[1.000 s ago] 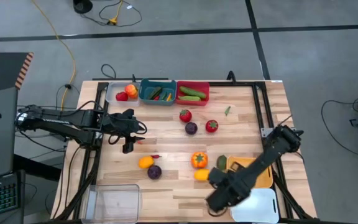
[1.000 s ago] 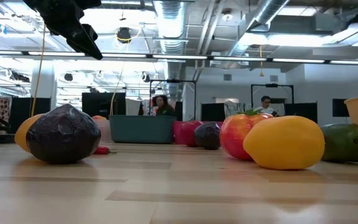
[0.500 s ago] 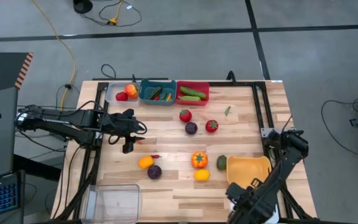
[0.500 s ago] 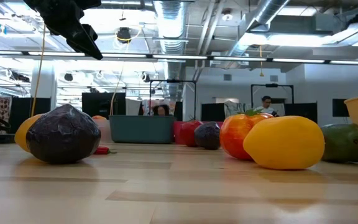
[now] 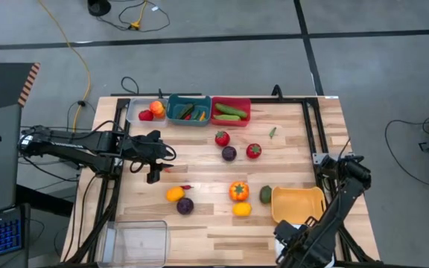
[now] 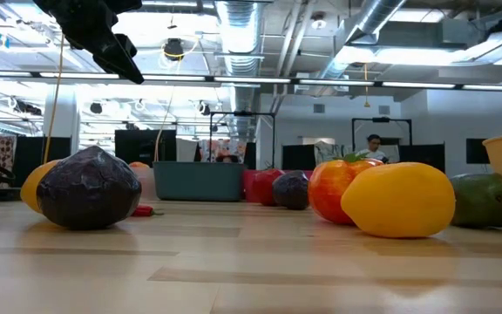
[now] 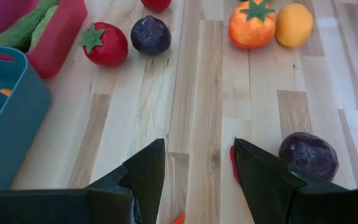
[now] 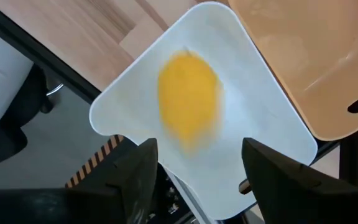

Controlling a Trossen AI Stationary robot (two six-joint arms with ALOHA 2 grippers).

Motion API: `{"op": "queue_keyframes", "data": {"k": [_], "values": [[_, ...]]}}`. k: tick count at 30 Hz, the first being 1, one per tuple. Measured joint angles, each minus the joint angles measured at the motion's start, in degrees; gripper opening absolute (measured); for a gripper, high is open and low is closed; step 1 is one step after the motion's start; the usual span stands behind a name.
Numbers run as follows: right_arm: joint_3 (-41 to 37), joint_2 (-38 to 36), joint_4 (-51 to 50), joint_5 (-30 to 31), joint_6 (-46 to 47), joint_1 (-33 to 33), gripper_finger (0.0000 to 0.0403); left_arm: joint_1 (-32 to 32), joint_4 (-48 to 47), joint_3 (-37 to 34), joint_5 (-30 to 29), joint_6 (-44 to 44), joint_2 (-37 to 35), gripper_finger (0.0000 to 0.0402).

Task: Sort produce into baskets
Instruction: Put the lemon into the white bin

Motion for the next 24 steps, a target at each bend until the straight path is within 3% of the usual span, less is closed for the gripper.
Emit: {"op": "queue_keyframes", "data": {"k": [7, 16, 24], "values": [[0.0, 0.0, -0.1, -2.3, 0.1, 0.0, 0.0266, 0.0, -0.8, 0.0, 0.9, 0.8, 0.0, 0.0178], [0.0, 0.0, -0.1, -2.3, -0.1, -1.0, 0.0266, 0.0, -0.3, 0.0, 16.6, 1.0, 1.8, 0.0178], [0.0, 0.0, 0.0, -2.3, -0.8, -3.1, 0.0266, -0.2, -0.4, 0.0, 18.0, -0.5, 9.6, 0.0207]]}}
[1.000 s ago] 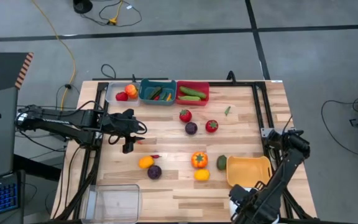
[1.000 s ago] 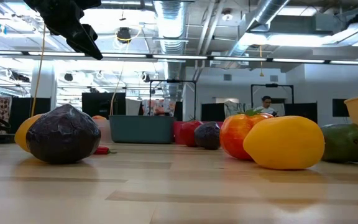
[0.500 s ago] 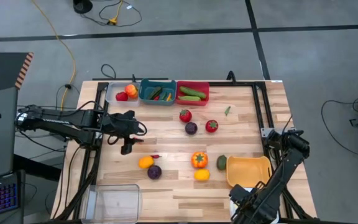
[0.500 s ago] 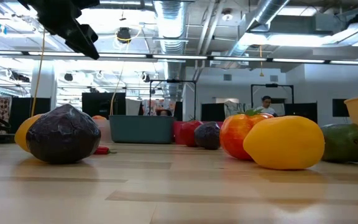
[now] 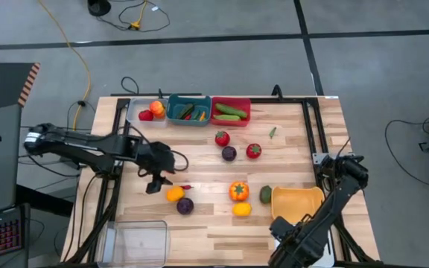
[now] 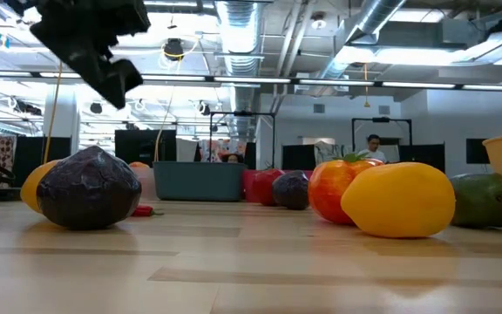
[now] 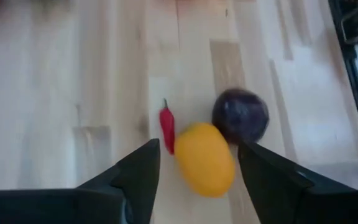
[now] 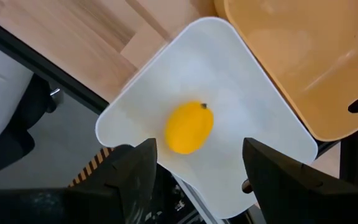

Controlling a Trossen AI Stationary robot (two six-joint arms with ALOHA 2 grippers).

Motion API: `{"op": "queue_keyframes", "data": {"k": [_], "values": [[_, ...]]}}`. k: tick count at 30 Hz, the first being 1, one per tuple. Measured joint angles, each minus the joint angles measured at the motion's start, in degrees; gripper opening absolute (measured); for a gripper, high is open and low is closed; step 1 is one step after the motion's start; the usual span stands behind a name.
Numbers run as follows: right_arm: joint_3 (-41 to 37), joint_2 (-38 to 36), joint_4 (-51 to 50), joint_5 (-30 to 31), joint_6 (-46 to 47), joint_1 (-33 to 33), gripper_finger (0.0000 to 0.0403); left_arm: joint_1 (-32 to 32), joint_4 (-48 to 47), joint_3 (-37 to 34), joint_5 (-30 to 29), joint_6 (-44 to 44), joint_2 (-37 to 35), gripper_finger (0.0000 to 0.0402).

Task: Sort produce into baskets
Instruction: Put the lemon into the white bin

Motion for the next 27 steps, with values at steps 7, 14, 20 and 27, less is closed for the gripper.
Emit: {"op": "queue_keyframes", "data": {"k": [7, 14, 20, 27], "values": [[0.0, 0.0, 0.0, 0.0, -1.4, -0.7, 0.0266, -0.3, -0.5, 0.0, 9.4, -0.5, 7.6, 0.0262], [0.0, 0.0, 0.2, 0.0, -4.2, -1.2, 0.0266, -0.3, -1.6, 0.0, 6.5, -1.8, 12.1, 0.0270], [0.0, 0.0, 0.4, 2.4, -4.3, -1.9, 0.0266, -1.9, -1.3, 0.0, 5.8, -4.4, 15.4, 0.0270], [0.0, 0.0, 0.5, 4.3, -4.4, -3.1, 0.0266, -4.2, -1.4, 0.0, 2.9, -6.1, 17.7, 0.0270]]}}
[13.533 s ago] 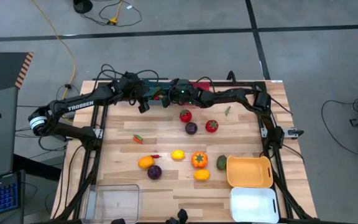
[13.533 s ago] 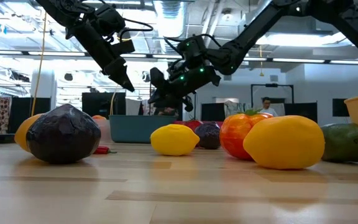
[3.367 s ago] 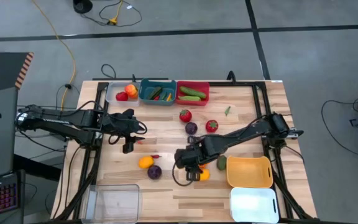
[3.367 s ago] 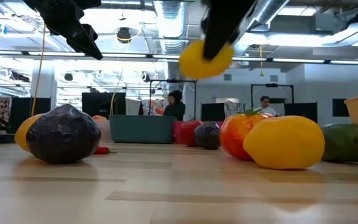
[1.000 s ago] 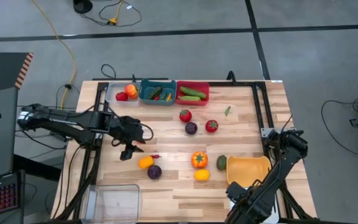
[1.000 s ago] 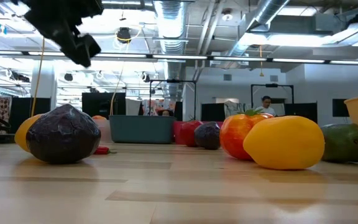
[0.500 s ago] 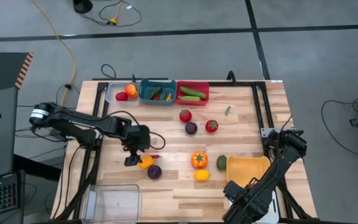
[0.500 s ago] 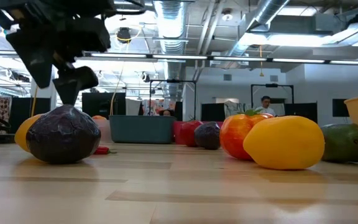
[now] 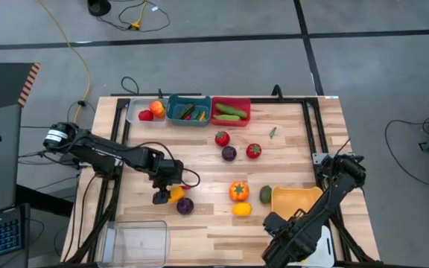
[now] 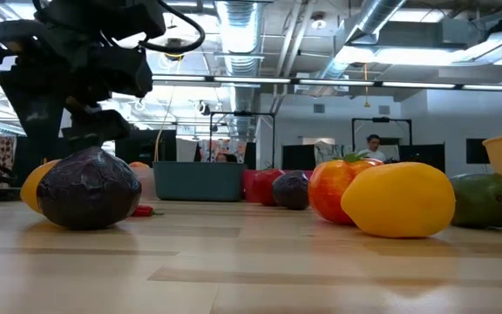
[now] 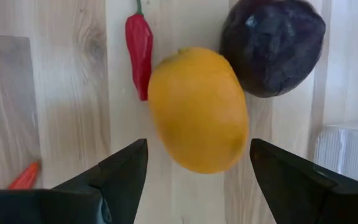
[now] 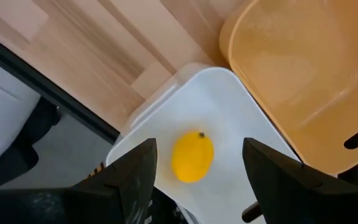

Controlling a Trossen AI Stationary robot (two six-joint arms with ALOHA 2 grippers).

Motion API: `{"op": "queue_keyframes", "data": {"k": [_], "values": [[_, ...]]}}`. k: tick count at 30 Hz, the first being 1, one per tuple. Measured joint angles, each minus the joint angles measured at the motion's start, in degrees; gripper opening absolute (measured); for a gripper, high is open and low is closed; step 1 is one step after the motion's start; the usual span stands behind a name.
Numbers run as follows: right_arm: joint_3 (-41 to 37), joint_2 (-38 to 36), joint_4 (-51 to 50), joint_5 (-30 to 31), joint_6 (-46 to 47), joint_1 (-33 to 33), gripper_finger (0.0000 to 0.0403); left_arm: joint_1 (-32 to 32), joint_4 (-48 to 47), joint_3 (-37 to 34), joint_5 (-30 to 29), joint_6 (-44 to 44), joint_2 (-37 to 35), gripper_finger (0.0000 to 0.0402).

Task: Sort produce into baskets
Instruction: Put the lemon into the white bin

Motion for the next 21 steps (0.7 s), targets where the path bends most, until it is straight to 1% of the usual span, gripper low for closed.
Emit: {"op": "queue_keyframes", "data": {"k": [4, 10, 13, 17, 21], "values": [[0.0, 0.0, 0.0, 0.1, 0.0, -0.7, 0.0266, -0.1, 0.1, 0.0, 0.2, -0.3, 0.0, 0.0270], [0.0, 0.0, 0.1, 0.2, 0.0, -1.4, 0.0266, -0.1, 0.4, 0.0, 0.1, -3.9, 0.0, 0.0270], [0.0, 0.0, 0.6, 0.3, 0.0, -1.6, 0.0266, -0.6, 1.3, 0.0, -1.3, -6.1, 0.0, 0.0270], [0.0, 0.0, 1.4, 2.0, 0.0, -1.8, 0.0266, -1.9, 2.5, 0.0, -3.8, -7.2, 0.0, 0.0270], [0.0, 0.0, 1.4, 2.1, 0.0, -2.1, 0.0266, -2.9, 2.9, 0.0, -4.6, -8.2, 0.0, 0.0270]]}}
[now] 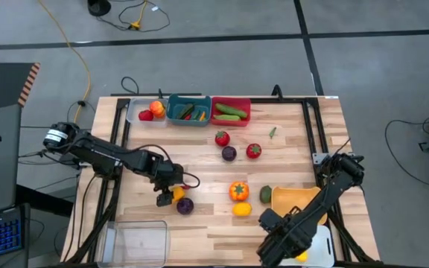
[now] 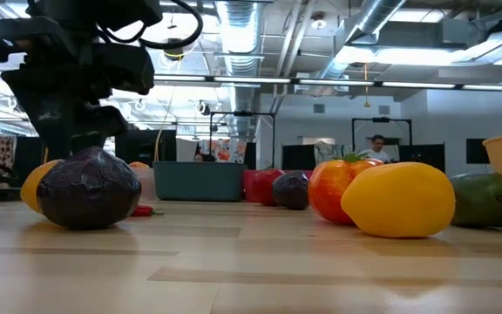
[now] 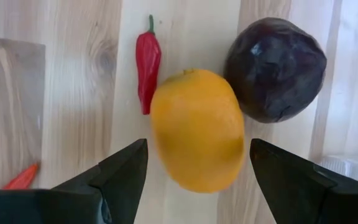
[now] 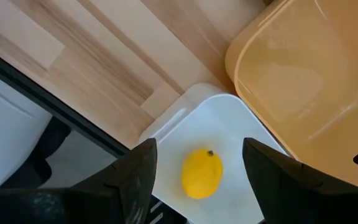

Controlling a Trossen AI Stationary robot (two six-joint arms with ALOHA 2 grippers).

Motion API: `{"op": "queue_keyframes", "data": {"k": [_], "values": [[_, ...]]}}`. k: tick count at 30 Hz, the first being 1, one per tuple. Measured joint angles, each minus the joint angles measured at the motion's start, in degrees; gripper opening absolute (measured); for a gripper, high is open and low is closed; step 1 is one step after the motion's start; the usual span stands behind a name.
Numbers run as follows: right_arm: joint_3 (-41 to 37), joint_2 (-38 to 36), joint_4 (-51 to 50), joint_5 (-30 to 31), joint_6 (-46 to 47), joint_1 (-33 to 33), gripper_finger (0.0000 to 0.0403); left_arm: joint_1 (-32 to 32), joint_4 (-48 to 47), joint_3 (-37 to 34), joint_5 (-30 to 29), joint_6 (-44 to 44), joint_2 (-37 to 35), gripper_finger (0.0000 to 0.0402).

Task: Sort produce into baskets
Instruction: Put the lemon into the white bin

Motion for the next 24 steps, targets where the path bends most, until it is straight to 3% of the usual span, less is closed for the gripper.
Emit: {"op": "queue_keyframes", "data": {"k": [24], "values": [[0.0, 0.0, 1.4, 1.3, 0.0, -0.8, 0.0266, -5.4, 2.8, 0.0, -8.4, -3.1, 0.0, 0.0270]]}}
